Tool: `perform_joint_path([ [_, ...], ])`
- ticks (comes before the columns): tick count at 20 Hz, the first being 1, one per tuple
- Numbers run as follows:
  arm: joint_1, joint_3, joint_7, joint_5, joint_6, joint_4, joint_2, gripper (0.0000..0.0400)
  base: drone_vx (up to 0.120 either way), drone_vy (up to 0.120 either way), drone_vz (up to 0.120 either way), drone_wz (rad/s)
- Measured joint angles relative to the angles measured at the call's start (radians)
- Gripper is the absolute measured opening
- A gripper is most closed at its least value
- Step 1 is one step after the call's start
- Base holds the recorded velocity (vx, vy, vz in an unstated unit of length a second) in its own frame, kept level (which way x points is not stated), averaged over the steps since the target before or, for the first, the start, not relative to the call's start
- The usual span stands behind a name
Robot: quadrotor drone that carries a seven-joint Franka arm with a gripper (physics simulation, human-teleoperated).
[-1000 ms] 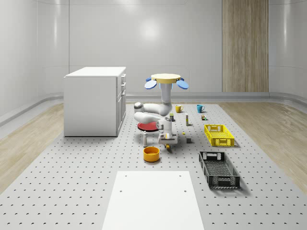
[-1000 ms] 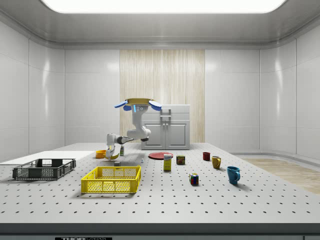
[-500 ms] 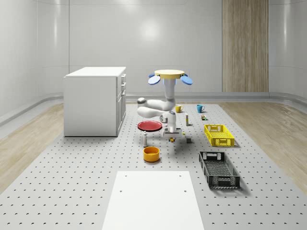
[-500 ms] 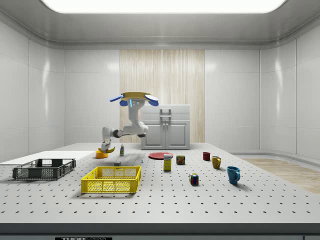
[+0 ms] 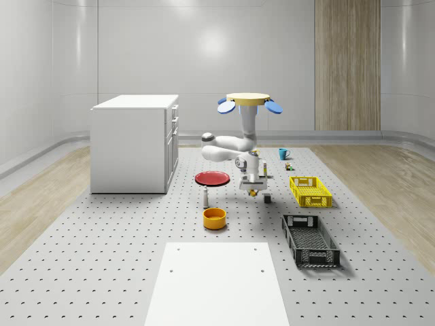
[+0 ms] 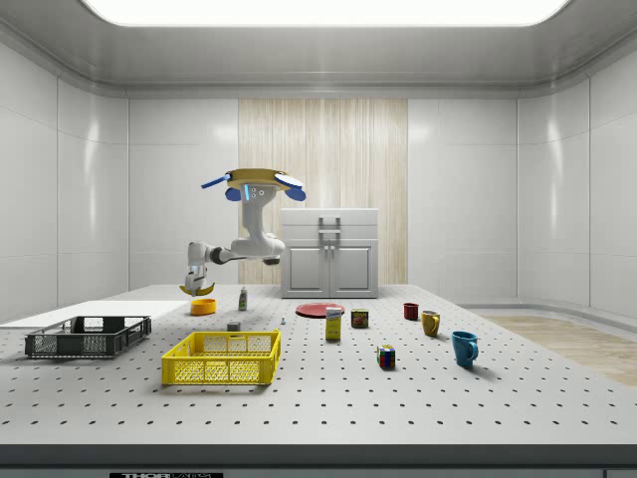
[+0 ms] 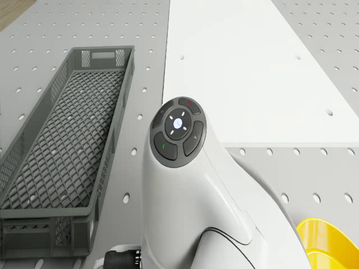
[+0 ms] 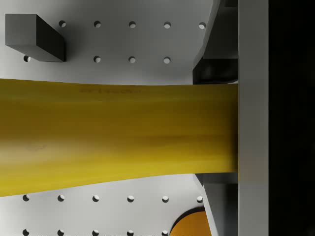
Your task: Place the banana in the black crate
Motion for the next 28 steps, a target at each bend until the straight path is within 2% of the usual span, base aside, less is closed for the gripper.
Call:
perform_joint_path([
  [2,0.000,0.001,0.000,0.001,0.001,0.000,-0.001,0.0189,0.120,0.120,0.120,0.000],
  [28,-0.003,0.003,0.003,0.007,0.013,0.000,-0.014,0.0189,0.120,0.120,0.000,0.000],
])
